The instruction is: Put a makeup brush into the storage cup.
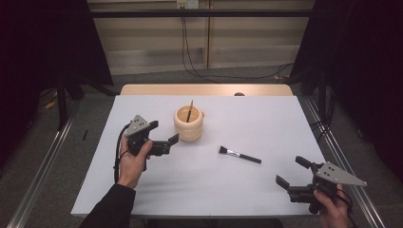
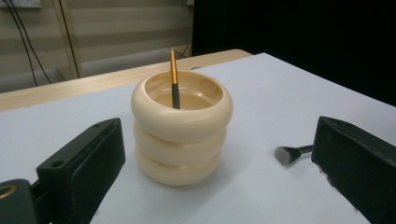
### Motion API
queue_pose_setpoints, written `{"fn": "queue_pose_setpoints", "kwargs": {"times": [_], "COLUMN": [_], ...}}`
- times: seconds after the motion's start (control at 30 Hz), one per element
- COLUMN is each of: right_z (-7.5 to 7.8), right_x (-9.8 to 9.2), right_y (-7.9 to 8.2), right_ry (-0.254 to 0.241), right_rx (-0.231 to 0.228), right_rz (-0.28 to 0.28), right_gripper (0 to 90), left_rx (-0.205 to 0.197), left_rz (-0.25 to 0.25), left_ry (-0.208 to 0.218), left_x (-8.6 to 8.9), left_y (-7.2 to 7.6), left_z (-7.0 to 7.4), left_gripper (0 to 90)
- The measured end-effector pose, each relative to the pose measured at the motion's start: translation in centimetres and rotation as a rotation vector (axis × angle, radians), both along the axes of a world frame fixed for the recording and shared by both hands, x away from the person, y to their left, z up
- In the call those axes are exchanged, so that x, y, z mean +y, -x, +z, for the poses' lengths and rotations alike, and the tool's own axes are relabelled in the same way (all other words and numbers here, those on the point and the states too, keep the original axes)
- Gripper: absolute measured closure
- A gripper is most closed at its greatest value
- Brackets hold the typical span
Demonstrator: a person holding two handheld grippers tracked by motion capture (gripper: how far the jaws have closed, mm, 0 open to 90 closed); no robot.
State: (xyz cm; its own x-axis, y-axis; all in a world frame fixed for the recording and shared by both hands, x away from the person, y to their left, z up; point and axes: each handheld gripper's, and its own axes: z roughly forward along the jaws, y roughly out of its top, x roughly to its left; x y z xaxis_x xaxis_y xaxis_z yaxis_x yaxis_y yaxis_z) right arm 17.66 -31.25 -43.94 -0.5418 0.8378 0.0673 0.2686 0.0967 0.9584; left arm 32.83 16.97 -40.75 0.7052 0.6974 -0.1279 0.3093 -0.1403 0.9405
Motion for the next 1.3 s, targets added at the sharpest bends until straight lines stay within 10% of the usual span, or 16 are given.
{"fn": "queue_pose_setpoints", "kwargs": {"times": [1.3], "right_z": [0.0], "right_x": [0.1], "right_y": [-0.3], "right_ry": [-0.01], "right_rx": [0.006], "right_rz": [-0.015], "right_gripper": [0.0], "left_rx": [-0.012], "left_rz": [0.026], "left_ry": [0.03], "left_x": [3.0], "left_y": [8.6], "left_z": [-1.5], "left_gripper": [2.0]}}
